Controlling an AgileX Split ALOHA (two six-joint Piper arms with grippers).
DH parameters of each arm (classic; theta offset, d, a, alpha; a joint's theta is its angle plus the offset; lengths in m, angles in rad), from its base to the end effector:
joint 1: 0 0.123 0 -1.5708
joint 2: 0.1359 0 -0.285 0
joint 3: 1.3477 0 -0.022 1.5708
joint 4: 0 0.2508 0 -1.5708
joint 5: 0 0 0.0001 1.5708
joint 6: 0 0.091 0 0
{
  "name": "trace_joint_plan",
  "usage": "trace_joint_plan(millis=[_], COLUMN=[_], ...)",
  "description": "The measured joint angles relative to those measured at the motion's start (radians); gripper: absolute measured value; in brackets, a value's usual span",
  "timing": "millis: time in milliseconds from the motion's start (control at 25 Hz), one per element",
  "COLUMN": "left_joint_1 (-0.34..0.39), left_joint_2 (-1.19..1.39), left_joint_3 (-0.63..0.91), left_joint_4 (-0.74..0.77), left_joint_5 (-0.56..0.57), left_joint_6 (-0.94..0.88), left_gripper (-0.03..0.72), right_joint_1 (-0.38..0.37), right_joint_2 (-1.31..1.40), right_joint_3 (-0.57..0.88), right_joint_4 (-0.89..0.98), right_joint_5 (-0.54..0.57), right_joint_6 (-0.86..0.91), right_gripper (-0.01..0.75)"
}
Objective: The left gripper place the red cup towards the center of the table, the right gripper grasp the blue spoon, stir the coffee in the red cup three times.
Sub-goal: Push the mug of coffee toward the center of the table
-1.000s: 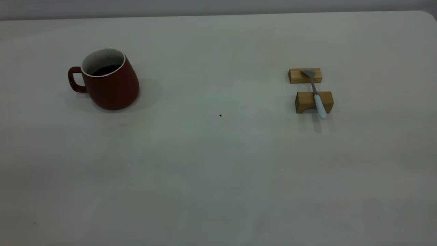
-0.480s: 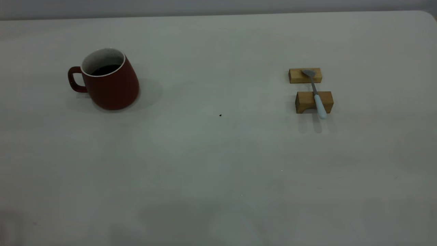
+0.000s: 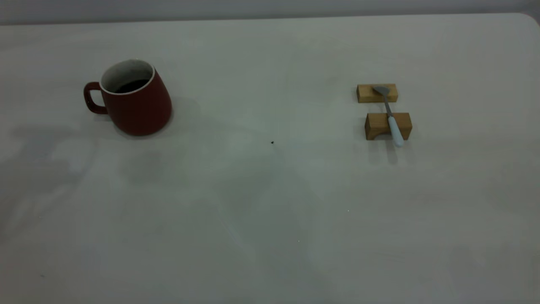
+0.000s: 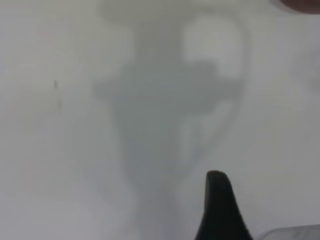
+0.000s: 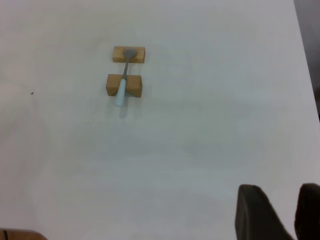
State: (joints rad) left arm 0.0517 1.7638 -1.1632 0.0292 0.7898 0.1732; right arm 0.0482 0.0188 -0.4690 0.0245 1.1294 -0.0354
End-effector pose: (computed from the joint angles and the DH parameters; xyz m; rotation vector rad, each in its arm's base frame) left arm 0.3447 0.0197 0.2009 0.2002 2.8704 0.0771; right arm -0.0021 0.0019 0.2634 -0.0918 2.1608 0.0373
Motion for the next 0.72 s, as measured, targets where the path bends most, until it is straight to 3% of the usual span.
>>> trace_joint_plan(millis=[160, 360, 560, 720], left_joint_1=[0.000, 0.000, 0.000, 0.000], left_joint_2=[0.248, 0.438, 0.529, 0.554], left_joint_3=[-0.263, -0.477, -0.527, -0.529], left_joint_4=[-0.061, -0.085, -0.113, -0.200], left_joint_5=[0.131, 0.180, 0.193, 0.139], left_joint_6=[0.199, 0.430, 0.884, 1.174], left_gripper=[0.558, 0.558, 0.558, 0.558], right_joint_1=[0.000, 0.000, 0.000, 0.000], right_joint_2=[0.000, 0.000, 0.000, 0.000], right_joint_3=[0.000, 0.000, 0.000, 0.000], right_joint_4=[0.000, 0.000, 0.000, 0.000], right_joint_5=[0.000, 0.000, 0.000, 0.000], right_joint_6=[0.000, 0.000, 0.000, 0.000], right_gripper=[0.237, 0.237, 0.237, 0.237])
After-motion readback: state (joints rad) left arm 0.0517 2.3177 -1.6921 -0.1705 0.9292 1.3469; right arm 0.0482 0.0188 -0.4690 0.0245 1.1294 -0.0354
